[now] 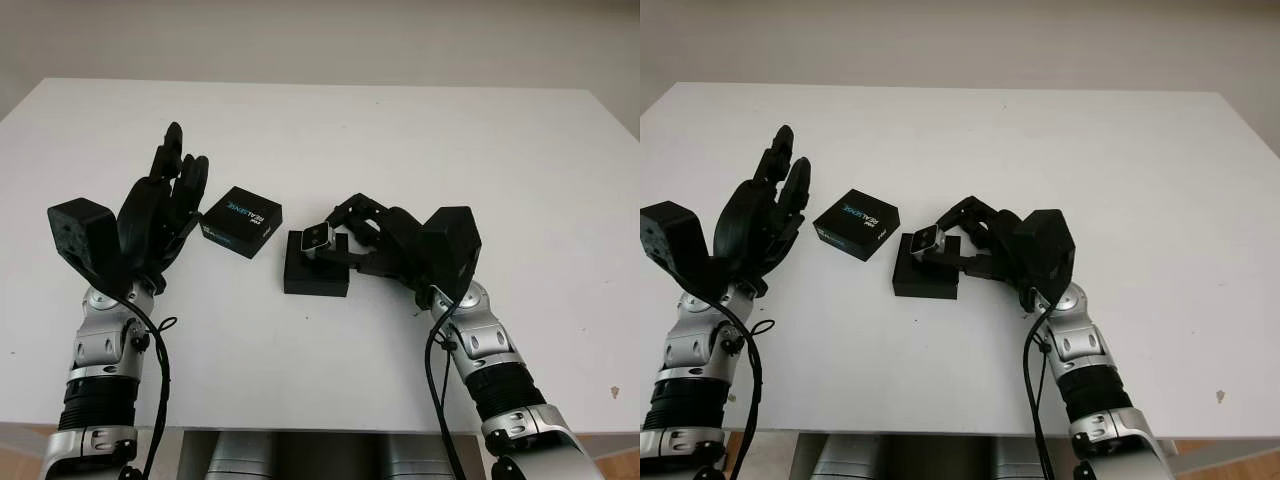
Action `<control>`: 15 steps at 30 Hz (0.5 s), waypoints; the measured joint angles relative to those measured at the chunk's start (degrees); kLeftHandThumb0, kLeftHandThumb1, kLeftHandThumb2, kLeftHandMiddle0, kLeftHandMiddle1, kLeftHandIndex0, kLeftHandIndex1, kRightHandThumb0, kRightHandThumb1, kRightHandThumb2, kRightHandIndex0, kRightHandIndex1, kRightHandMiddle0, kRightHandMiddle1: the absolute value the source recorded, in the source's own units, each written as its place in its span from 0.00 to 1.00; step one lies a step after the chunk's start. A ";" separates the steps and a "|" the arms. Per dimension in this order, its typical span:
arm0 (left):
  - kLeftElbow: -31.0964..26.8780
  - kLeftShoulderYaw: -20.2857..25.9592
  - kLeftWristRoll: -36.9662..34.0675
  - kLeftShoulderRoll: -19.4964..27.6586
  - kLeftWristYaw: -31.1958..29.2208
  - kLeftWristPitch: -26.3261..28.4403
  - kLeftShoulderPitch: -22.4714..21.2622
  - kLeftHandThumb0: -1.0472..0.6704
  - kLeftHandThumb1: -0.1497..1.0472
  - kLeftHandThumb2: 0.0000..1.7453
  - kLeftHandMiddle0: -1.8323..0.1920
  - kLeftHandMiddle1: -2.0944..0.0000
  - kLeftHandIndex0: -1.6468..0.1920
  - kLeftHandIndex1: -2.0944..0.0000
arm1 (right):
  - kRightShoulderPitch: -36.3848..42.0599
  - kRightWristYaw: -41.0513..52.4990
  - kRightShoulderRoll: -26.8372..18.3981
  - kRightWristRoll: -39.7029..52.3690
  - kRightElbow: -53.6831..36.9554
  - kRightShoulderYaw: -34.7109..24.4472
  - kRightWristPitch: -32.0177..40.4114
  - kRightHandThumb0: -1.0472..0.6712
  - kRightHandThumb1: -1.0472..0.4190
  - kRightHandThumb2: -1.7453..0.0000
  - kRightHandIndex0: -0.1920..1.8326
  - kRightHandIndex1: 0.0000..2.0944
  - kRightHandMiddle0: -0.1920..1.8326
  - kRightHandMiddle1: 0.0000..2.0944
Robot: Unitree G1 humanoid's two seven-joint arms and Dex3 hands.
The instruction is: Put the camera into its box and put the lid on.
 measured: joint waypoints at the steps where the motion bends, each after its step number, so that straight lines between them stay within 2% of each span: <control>1: 0.00 0.00 0.00 0.00 0.00 0.00 0.00 0.22 1.00 0.24 1.00 1.00 1.00 1.00 | 0.00 -0.02 0.01 0.00 0.00 0.01 0.00 0.37 0.11 0.97 0.17 0.03 0.25 0.86; 15: -1.04 0.05 -0.02 0.03 0.01 0.75 0.22 0.21 1.00 0.24 1.00 1.00 1.00 0.99 | 0.00 -0.19 0.22 -1.07 0.28 0.37 -0.77 0.37 0.11 0.97 0.17 0.03 0.25 0.85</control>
